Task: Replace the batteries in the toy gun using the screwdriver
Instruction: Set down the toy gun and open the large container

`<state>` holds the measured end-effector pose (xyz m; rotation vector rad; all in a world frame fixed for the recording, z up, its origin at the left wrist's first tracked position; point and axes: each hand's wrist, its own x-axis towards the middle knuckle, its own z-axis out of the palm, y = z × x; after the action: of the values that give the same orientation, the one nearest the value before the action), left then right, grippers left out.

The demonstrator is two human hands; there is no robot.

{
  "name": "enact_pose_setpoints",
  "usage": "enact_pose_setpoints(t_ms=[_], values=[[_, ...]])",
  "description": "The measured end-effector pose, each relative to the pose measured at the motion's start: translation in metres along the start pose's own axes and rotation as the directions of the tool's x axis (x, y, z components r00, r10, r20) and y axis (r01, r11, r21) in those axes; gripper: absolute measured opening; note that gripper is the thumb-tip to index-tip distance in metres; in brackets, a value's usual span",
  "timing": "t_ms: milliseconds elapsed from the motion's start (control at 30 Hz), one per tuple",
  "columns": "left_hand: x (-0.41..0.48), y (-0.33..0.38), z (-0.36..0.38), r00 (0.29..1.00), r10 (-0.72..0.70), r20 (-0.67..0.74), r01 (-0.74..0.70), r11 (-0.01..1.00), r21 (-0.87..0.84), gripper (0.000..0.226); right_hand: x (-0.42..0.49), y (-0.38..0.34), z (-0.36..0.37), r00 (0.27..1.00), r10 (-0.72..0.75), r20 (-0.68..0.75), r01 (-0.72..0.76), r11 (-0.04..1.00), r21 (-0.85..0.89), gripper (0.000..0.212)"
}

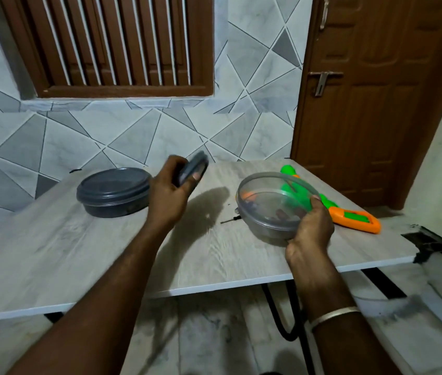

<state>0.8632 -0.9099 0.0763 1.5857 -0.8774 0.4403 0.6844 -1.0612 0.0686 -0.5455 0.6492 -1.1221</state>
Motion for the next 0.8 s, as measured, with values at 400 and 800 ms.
enact_pose_setpoints(t_ms=[400,800], values=[[-0.008,-0.039,0.025,0.867,-0.203,0.456,-0.074,0.850,0.521,0.018,0.018,-0.011,-0.021,0.999,0.047,0.009,-0.047,0.999,-0.005,0.035],[-0.003,-0.042,0.036,0.818,-0.249,0.518,-0.059,0.860,0.507,0.026,0.029,-0.013,-0.033,1.000,0.004,0.002,-0.004,1.000,0.013,0.033]])
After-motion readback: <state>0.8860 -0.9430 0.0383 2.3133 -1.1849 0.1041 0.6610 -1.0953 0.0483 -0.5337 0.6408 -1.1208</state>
